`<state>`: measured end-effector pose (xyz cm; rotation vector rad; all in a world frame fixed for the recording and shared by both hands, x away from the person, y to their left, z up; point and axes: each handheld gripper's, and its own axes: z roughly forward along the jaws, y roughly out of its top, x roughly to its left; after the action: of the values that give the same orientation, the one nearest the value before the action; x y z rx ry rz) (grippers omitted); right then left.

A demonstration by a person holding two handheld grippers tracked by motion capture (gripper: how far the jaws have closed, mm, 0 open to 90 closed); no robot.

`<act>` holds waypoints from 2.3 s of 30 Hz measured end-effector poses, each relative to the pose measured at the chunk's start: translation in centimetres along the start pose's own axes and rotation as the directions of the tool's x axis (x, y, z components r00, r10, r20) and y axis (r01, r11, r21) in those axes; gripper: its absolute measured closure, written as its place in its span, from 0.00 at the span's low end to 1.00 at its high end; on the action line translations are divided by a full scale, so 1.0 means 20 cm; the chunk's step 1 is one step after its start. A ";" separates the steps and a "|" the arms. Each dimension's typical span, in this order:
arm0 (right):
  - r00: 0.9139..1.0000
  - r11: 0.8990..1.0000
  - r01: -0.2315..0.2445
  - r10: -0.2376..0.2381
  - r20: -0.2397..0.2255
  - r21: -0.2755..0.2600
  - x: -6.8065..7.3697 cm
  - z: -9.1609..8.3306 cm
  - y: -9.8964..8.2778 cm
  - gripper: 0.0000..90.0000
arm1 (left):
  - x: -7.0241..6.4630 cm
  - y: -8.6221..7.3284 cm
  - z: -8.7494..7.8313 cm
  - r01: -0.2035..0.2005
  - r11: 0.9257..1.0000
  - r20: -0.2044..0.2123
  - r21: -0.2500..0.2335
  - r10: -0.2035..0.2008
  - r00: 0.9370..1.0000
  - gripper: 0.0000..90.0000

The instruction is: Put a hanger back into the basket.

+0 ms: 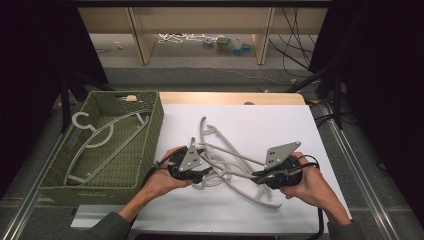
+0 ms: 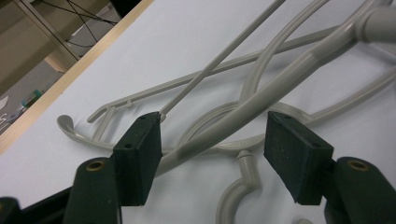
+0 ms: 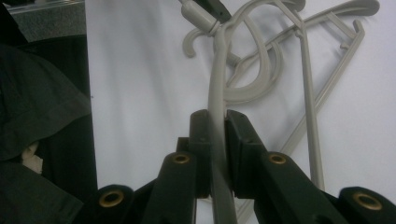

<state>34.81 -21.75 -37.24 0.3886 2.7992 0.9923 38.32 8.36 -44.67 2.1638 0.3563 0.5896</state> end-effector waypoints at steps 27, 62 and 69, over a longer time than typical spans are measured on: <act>1.000 0.999 0.002 -0.003 -0.019 -0.054 -0.01 -0.02 0.00 0.91 | 0.01 0.06 0.05 -0.317 0.941 0.119 -0.117 0.331 0.936 0.76; 0.936 0.932 -0.137 0.233 0.265 -0.335 -0.03 -0.18 0.05 0.28 | 0.13 0.20 -0.13 0.133 0.991 0.123 0.011 -0.134 0.983 0.88; 0.929 0.924 -0.139 0.246 0.277 -0.355 0.00 -0.14 0.05 0.27 | 0.18 0.19 -0.19 0.249 0.968 0.123 -0.003 -0.247 0.961 0.88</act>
<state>34.44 -22.72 -34.42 0.7193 2.2872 1.2855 39.59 10.08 -38.57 2.0841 0.5437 0.3172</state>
